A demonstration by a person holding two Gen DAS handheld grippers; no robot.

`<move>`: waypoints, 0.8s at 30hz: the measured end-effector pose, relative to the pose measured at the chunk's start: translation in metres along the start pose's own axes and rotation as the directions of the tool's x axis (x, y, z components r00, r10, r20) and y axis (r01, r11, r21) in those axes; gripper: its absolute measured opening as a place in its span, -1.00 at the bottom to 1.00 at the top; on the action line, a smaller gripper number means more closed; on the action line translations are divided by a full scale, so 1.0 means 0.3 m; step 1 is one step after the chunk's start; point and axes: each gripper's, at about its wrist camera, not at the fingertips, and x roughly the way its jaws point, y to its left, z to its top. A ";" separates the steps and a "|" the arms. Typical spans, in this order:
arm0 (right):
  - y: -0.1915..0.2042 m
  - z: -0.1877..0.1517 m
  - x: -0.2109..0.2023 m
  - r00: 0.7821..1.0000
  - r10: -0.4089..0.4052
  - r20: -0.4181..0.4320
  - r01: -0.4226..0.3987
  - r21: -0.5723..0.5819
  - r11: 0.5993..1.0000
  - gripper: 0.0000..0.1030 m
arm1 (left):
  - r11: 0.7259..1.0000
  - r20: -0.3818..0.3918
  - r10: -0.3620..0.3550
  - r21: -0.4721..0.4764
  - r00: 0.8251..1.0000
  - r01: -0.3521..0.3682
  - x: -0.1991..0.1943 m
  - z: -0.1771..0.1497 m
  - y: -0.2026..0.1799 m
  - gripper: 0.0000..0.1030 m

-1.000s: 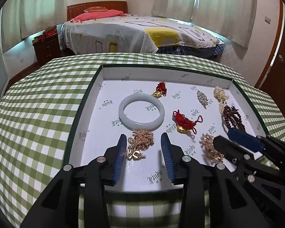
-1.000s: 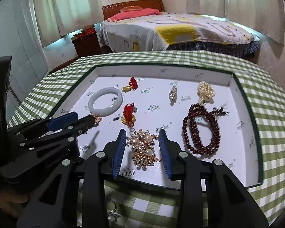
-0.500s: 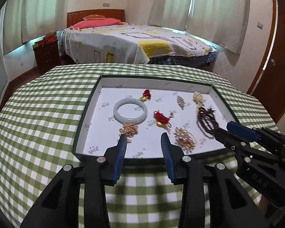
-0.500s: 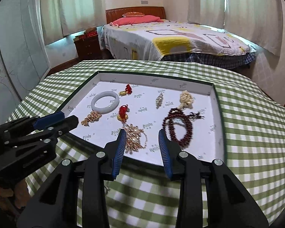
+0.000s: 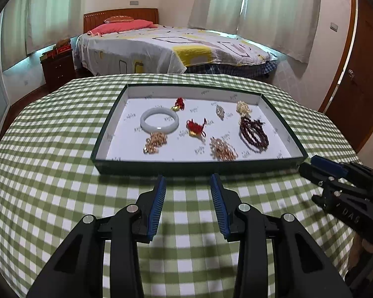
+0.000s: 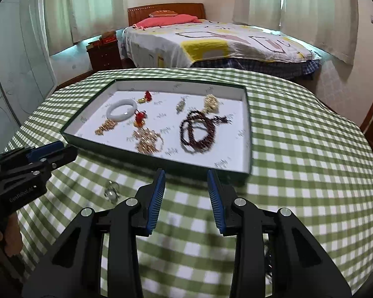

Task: Organize jewelry
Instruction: 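Lift both open tools out of the tray back over the table, then close the right tool on the black beaded cord bracelet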

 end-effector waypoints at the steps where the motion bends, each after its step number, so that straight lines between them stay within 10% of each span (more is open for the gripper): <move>1: -0.008 -0.007 -0.005 1.000 -0.005 -0.002 0.005 0.001 1.000 -0.33 | 1.000 -0.003 0.000 0.002 1.000 0.000 -0.001 -0.006 -0.003 -0.27; 24: -0.215 -0.190 -0.069 0.996 -0.065 -0.064 0.068 0.041 0.997 -0.33 | 0.999 -0.026 0.027 0.039 0.999 -0.025 -0.025 -0.096 -0.073 -0.27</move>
